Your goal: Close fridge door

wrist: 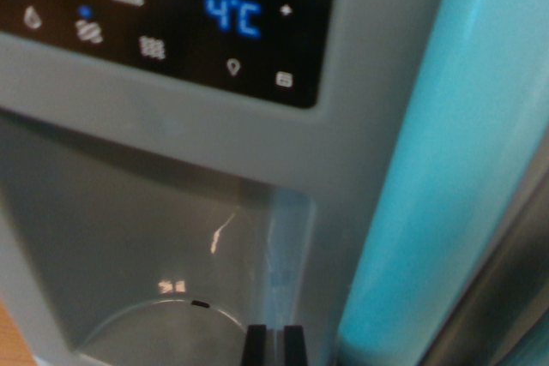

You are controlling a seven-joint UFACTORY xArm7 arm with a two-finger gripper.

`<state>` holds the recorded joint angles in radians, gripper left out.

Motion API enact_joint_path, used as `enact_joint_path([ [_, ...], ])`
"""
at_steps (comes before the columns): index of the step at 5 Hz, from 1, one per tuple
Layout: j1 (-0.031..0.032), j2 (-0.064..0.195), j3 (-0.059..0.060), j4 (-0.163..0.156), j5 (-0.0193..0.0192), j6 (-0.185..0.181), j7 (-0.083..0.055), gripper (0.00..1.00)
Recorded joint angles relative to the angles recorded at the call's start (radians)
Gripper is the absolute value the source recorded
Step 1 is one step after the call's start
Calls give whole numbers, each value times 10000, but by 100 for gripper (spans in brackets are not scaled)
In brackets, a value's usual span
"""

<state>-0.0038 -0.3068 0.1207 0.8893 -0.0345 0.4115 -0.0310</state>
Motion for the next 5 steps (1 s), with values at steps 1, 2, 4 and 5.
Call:
enact_joint_path([
  [1, -9, 178, -95, 132, 0, -11, 0, 100],
  [2, -9, 178, -95, 132, 0, -11, 0, 100],
  [4, -10, 345, -225, 200, 0, -12, 0, 100],
  [5, -10, 345, -225, 200, 0, -12, 0, 100],
])
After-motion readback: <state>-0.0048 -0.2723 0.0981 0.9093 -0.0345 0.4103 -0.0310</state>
